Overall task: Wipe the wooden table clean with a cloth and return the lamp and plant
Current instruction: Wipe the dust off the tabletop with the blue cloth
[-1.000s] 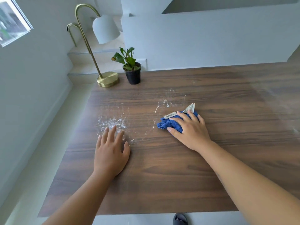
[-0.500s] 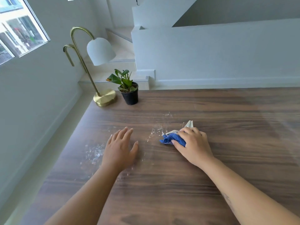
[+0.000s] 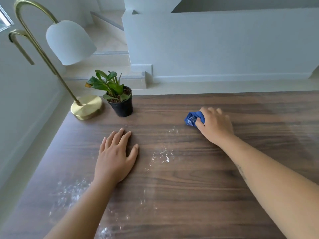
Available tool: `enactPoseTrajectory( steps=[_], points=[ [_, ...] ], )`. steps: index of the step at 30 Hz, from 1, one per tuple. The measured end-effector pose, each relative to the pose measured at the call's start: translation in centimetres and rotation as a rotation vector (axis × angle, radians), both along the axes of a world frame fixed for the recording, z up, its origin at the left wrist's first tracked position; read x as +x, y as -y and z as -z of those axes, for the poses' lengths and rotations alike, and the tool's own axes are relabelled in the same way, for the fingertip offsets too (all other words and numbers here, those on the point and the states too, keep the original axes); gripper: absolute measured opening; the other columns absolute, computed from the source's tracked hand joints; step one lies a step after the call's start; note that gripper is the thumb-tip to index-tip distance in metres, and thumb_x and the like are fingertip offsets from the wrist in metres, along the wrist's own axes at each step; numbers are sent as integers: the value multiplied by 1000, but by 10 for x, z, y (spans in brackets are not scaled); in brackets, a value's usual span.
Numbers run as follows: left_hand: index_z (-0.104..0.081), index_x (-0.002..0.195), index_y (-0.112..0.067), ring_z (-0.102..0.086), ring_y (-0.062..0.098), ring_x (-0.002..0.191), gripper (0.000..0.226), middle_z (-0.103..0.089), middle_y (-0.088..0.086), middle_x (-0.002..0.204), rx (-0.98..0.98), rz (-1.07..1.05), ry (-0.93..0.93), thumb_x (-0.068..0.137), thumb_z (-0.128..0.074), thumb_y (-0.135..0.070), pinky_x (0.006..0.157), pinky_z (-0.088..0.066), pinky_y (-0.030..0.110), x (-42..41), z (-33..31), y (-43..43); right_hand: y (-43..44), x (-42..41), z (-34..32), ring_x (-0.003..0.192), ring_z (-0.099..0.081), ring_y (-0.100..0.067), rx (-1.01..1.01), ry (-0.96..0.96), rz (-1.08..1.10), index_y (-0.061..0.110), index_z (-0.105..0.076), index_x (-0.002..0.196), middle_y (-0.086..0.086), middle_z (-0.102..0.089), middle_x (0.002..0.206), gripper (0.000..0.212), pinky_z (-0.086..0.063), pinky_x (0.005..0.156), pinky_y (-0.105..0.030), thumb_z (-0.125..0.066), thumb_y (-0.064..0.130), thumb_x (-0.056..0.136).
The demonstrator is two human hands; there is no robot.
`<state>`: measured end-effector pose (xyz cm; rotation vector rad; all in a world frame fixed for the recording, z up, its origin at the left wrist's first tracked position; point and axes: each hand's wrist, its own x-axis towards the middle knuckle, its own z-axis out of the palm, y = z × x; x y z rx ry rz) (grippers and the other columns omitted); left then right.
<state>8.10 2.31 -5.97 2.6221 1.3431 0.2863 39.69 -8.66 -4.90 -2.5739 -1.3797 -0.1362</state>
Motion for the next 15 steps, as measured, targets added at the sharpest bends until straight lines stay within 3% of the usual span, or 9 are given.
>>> enactPoseTrajectory(
  steps=[6, 9, 15],
  points=[
    [-40, 143, -30, -21, 17, 144, 63, -32, -6, 154, 11, -8, 3, 90, -30, -62, 119, -14, 39, 2, -3, -1, -93, 33, 1, 92, -50, -34, 35, 17, -39, 14, -50, 101, -10, -59, 98, 26, -38, 70, -38, -42, 37, 92],
    [-41, 143, -31, -20, 16, 144, 63, -33, -8, 153, 10, -13, 4, 89, -30, -62, 119, -15, 39, 2, -3, -1, -127, 43, 2, 94, -51, -35, 33, -2, -29, 13, -50, 104, -11, -59, 99, 29, -40, 76, -42, -40, 38, 92],
    [-42, 141, -30, -22, 16, 143, 63, -34, -7, 152, 12, -11, 1, 88, -32, -61, 118, -19, 41, 2, -5, 1, -128, 43, 4, 84, -53, -33, 78, -2, -63, 19, -46, 91, -7, -58, 88, 32, -41, 71, -39, -37, 50, 89]
  ],
)
